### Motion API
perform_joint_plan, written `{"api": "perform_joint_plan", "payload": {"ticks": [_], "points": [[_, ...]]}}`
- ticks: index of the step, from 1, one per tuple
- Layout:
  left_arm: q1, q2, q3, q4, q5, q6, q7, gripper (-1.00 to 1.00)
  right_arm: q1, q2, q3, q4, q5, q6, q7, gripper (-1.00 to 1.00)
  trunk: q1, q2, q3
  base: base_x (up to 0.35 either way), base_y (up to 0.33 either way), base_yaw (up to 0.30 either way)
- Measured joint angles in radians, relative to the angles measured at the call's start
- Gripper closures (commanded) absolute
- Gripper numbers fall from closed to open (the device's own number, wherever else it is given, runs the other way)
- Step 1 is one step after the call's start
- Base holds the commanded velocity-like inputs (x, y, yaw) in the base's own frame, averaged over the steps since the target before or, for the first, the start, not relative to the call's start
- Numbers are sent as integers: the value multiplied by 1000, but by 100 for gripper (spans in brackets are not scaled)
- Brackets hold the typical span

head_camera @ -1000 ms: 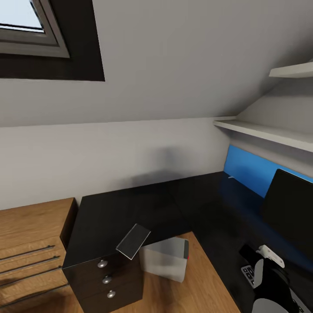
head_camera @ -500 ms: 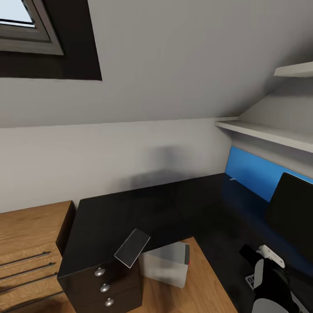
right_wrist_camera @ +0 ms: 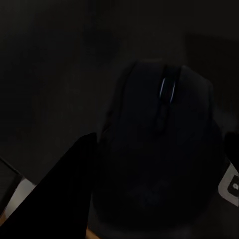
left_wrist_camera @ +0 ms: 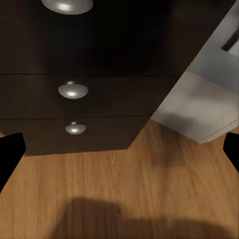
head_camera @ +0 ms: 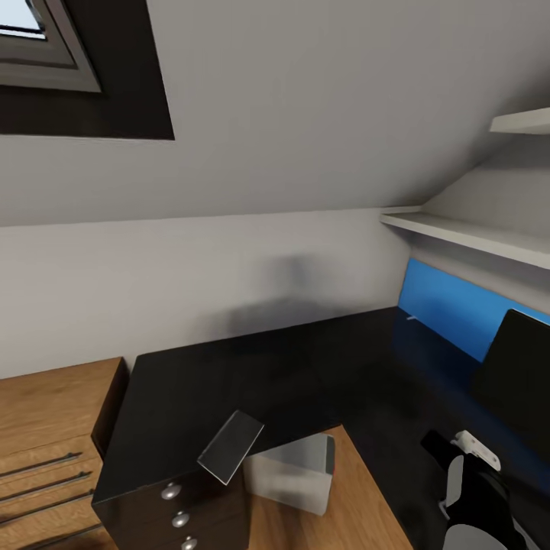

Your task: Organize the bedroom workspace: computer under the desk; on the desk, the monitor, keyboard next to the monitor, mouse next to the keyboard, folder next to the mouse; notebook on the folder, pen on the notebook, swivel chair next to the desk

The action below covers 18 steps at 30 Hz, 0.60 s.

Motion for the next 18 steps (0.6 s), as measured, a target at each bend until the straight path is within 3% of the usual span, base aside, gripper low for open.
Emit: {"api": "perform_joint_plan", "payload": {"ticks": [9,18], "points": [[0,0,-3,0,0,-2,0,-100,0,-1,0,0,1,-1,0,100,0,0,0,17,0,0],[0,-2,-3,0,0,-2,4,-100,0,-3,0,-2,2,-1,0,100,35,-63,-28,1,0,0]]}}
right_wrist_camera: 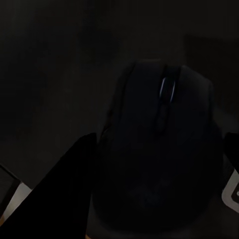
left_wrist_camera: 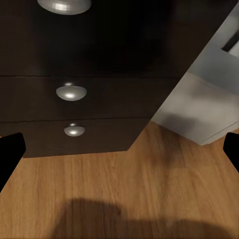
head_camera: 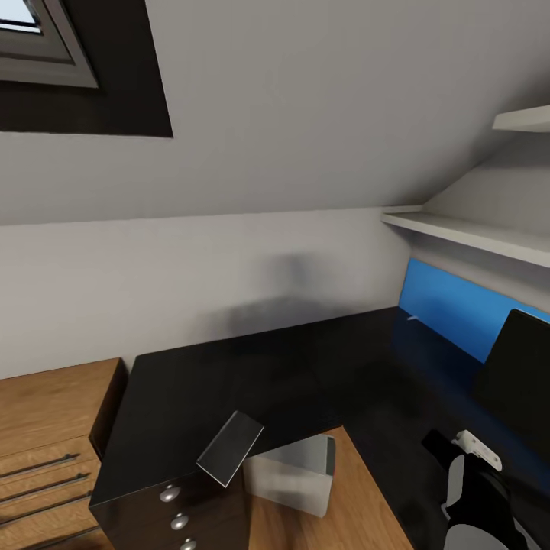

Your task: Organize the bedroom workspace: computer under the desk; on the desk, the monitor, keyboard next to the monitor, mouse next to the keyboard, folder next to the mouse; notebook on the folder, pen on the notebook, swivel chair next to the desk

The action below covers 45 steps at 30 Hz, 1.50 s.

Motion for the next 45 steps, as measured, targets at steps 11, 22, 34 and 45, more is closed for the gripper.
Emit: {"api": "perform_joint_plan", "payload": {"ticks": [11,22,34,45], "points": [[0,0,0,0,0,0,1,-100,0,-3,0,0,4,0,-3,100,42,-77,-35,0,0,0],[0,0,1,0,0,0,2,-100,0,-10,0,3,6,1,-8,100,85,-155,-69,0,0,0],[0,1,2,0,1,0,2,-100,0,-17,-1,25,7,2,-9,100,131,-239,-107,0,0,0],[0,1,2,0,1,0,2,-100,0,-34,0,71,5,1,-9,100,173,-316,-142,0,0,0]]}}
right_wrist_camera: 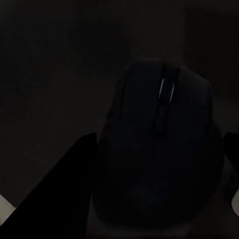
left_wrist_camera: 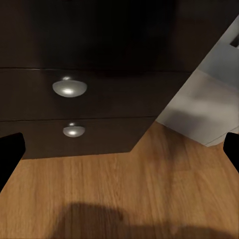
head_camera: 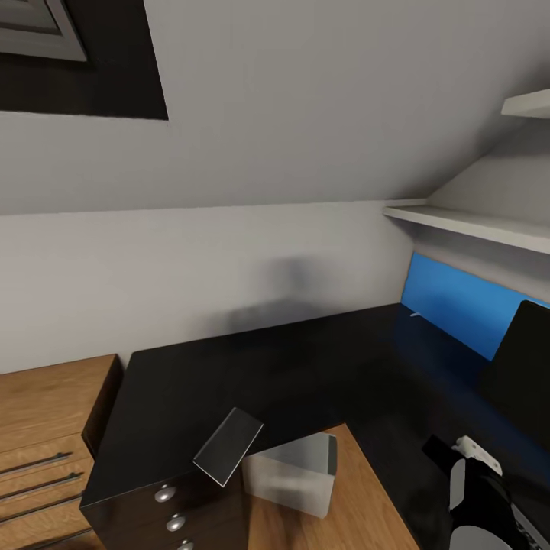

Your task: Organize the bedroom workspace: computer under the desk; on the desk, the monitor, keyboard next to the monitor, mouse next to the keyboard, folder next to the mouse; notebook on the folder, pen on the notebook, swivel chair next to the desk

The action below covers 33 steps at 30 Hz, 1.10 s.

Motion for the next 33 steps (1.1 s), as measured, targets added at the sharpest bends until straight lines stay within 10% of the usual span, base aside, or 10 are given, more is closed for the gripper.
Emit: {"api": "perform_joint_plan", "payload": {"ticks": [33], "points": [[0,0,0,0,0,0,0,-100,0,-21,0,28,-2,-2,0,100,127,-231,-104,0,0,0]]}}
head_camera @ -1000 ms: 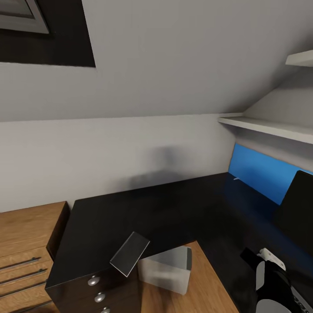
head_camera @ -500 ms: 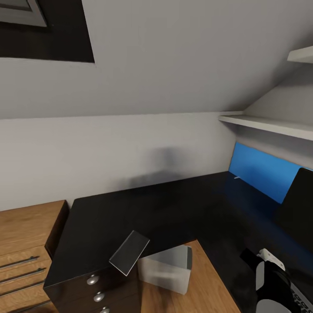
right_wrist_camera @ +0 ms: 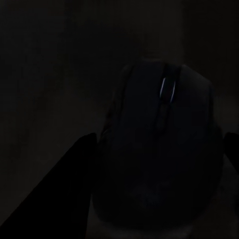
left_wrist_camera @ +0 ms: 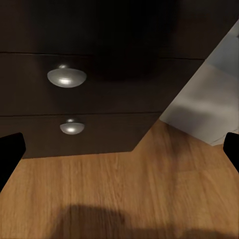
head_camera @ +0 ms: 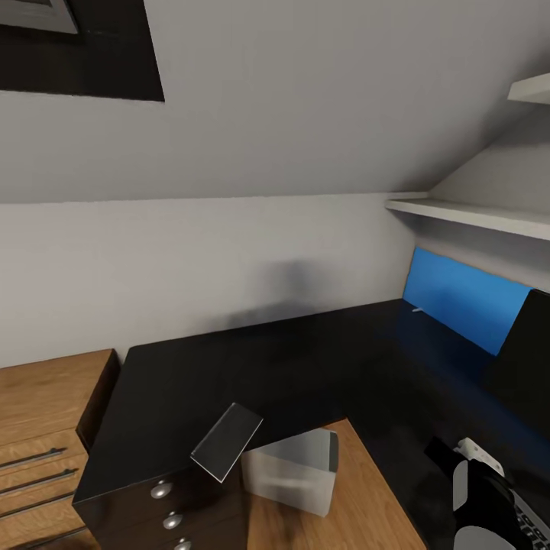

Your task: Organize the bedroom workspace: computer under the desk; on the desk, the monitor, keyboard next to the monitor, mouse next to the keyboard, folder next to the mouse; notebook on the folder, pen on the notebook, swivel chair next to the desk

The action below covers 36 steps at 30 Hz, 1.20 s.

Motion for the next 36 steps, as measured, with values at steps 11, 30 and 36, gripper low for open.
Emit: {"api": "perform_joint_plan", "payload": {"ticks": [11,30,36], "points": [[0,0,0,0,0,-1,0,-100,0,0,0,2,2,0,-1,100,42,-77,-35,0,0,0],[0,0,2,0,0,0,0,-100,0,0,1,2,5,1,-1,100,73,-133,-60,0,0,0],[0,0,1,0,0,0,0,-100,0,0,3,2,7,2,-2,-100,73,-133,-60,0,0,0]]}}
